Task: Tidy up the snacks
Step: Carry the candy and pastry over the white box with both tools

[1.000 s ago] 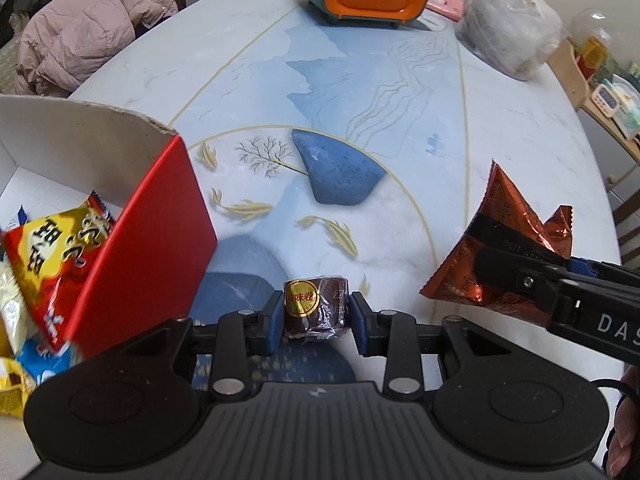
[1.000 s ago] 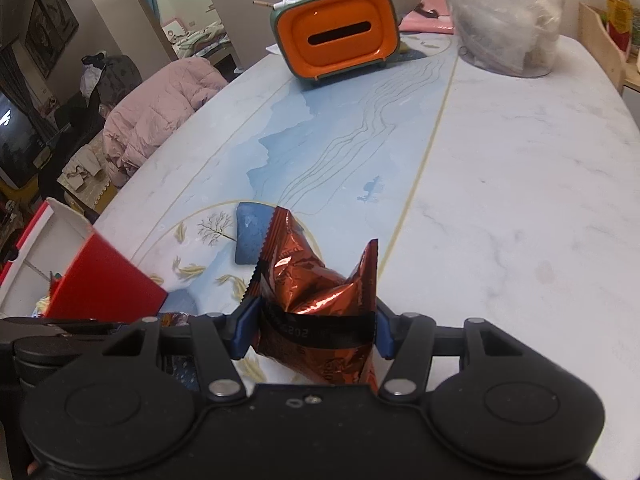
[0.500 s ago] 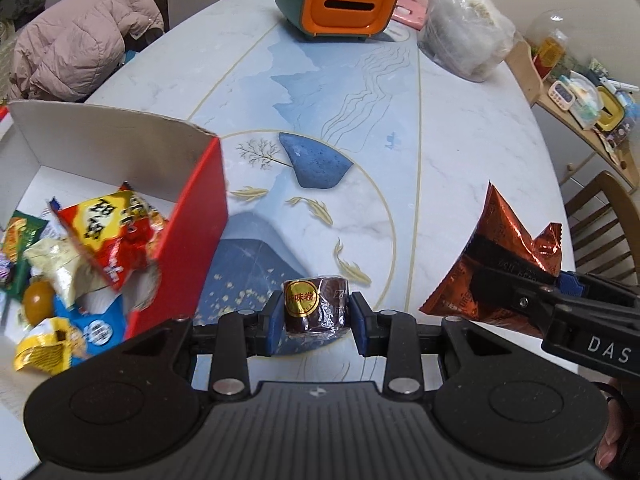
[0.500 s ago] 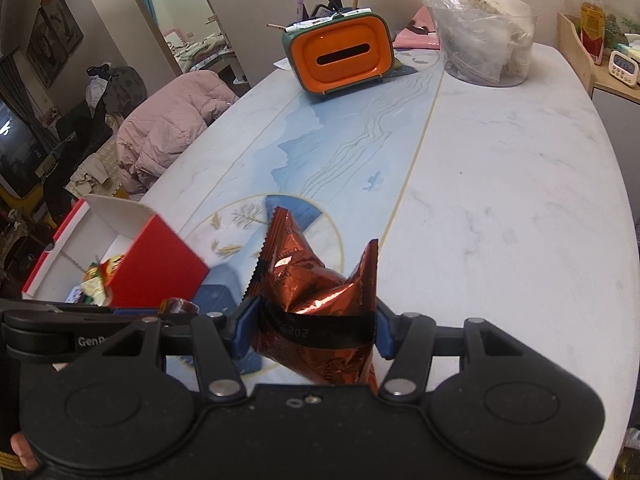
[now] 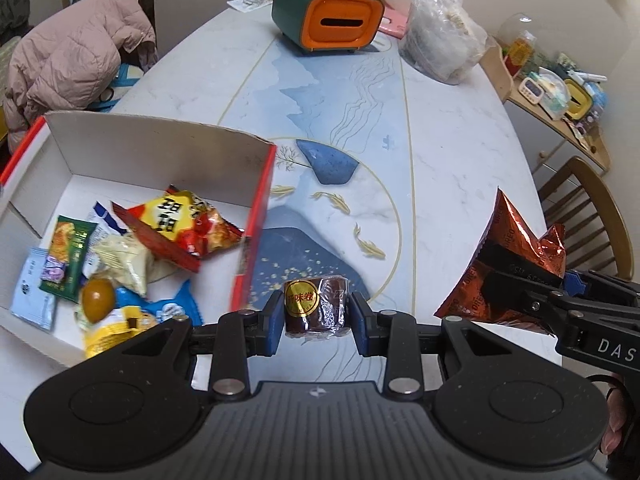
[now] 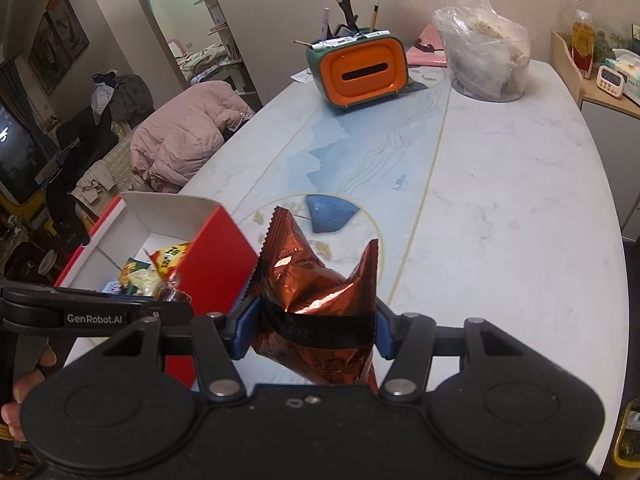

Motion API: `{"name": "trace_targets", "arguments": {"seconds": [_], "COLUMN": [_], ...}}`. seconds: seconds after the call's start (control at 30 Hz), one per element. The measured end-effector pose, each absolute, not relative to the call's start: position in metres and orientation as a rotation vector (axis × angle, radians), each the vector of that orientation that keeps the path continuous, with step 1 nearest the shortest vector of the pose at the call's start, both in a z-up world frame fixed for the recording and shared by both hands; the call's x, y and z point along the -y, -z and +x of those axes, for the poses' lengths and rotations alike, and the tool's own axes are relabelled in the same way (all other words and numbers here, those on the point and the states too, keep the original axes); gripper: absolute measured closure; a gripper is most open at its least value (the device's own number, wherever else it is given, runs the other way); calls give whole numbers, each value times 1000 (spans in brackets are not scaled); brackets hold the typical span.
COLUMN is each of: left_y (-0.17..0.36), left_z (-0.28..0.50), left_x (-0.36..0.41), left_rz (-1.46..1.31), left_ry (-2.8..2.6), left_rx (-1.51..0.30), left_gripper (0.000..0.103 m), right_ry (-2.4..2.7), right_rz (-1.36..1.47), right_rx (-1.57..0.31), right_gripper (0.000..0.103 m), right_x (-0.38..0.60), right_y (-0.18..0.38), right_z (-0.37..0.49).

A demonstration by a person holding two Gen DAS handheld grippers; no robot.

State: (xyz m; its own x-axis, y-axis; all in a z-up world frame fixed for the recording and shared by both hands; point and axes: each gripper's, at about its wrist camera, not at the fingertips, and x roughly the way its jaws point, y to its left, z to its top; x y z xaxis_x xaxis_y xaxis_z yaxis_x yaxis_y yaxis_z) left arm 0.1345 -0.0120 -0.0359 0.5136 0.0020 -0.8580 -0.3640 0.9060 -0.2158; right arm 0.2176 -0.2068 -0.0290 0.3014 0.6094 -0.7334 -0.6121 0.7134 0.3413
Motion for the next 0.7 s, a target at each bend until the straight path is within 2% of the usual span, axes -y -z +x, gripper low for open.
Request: {"name": "trace_targets", "arguments": {"seconds": [0.7], "left_y": [20], "left_z": [67], "left_x": [-107], "left_rz": [-364], "left_ry": [-255], "left_rx": [-972], "left_gripper": [69], "right_ry": [-843], "right_rz": [-60], "right_rx": [-957], "right_gripper": [47], "right_x": [97], "right_y": [8], "right_z": [141]}}
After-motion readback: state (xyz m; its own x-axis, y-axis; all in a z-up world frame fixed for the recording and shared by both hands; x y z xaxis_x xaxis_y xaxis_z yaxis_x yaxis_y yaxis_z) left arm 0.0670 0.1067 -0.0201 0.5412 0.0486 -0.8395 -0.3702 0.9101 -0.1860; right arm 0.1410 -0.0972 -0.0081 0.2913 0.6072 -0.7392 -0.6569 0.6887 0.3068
